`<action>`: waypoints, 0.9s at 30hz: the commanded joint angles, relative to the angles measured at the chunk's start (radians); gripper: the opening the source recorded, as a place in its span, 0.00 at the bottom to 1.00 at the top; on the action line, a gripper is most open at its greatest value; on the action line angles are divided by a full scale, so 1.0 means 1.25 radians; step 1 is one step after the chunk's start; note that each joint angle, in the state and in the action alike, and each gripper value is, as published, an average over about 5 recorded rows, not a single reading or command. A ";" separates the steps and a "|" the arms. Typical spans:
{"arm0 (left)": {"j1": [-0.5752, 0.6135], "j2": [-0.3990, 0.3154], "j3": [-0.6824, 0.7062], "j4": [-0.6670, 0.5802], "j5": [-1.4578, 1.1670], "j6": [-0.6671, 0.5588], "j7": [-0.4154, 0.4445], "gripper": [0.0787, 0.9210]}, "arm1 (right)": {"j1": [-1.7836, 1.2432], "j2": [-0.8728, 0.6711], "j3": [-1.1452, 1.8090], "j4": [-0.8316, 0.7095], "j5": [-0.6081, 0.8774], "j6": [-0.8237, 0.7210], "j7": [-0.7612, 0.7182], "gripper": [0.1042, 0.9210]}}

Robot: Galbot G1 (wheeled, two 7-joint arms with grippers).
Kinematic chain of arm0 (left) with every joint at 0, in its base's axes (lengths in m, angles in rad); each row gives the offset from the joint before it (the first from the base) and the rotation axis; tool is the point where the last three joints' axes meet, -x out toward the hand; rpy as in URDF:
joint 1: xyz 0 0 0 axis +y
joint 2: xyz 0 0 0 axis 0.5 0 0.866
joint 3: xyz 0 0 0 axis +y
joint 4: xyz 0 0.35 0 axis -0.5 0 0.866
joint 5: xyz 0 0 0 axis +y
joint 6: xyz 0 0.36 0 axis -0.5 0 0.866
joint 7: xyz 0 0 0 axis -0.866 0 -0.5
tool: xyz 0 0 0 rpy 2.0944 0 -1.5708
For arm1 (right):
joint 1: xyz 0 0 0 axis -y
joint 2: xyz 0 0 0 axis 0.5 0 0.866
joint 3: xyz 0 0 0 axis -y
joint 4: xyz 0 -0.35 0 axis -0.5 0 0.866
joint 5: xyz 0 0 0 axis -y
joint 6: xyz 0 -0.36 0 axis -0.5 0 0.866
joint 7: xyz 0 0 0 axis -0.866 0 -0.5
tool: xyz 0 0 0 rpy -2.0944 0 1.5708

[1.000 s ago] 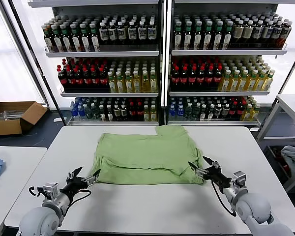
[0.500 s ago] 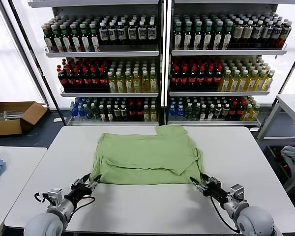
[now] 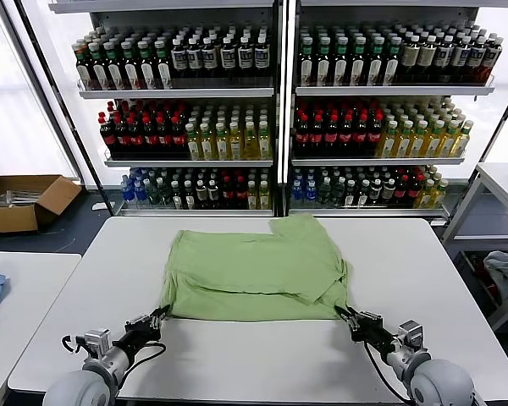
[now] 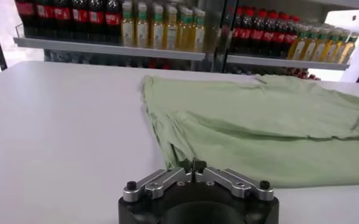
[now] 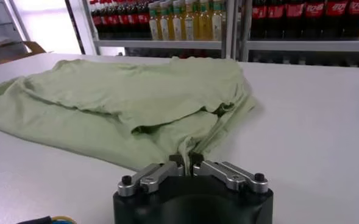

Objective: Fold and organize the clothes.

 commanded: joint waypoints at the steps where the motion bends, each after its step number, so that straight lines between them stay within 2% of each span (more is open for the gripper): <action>1: 0.069 -0.005 -0.023 -0.051 0.003 0.007 -0.003 0.01 | -0.058 0.001 0.040 0.051 0.006 -0.005 0.001 0.06; 14: 0.236 -0.042 -0.103 -0.206 0.069 0.041 -0.016 0.01 | -0.246 -0.002 0.129 0.187 0.006 0.011 -0.001 0.06; 19: 0.296 -0.032 -0.136 -0.236 0.076 0.062 -0.006 0.01 | -0.274 -0.012 0.132 0.204 0.002 0.012 -0.008 0.06; 27: 0.333 -0.014 -0.174 -0.262 0.092 0.088 -0.006 0.01 | -0.297 -0.041 0.139 0.224 -0.001 -0.031 -0.012 0.08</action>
